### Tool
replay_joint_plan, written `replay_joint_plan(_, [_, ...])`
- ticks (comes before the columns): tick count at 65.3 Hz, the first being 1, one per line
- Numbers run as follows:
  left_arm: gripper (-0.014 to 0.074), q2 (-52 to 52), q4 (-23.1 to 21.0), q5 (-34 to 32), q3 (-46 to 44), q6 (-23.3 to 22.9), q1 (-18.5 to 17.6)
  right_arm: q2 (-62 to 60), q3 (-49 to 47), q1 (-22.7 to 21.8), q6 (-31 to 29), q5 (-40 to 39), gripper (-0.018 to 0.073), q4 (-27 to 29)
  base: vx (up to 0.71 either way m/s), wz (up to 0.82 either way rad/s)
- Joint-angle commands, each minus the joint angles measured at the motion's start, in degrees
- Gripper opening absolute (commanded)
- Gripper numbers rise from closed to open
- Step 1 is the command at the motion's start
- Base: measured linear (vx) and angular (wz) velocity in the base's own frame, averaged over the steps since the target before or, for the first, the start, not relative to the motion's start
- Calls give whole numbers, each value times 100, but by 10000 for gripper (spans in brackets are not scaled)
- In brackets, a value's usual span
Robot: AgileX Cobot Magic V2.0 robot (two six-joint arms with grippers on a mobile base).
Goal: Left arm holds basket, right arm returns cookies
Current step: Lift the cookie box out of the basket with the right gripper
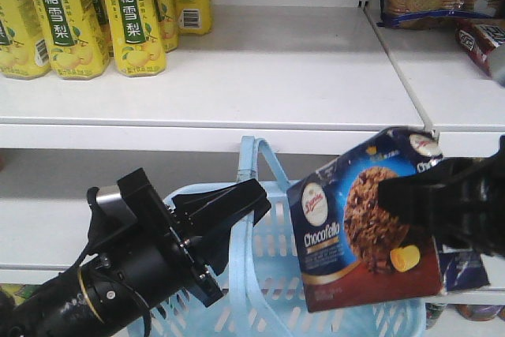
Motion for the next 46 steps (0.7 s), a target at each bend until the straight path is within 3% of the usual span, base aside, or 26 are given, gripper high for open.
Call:
replay_joint_plan(1, [0,-175,-492,-1431,-174,42,34,-81,-491,-2,-63,-617,-6,-386,0,0])
replay_joint_plan(30, [0,-175,-492,-1431,-174,42,34,111,-1026,-13,-49,-2411,-6,-2122,0,0])
replay_joint_plan(46, [0,-175,-492,-1431,-174,42,34,530,-1026,-23,-55,-3041,-6,-2772,0,0])
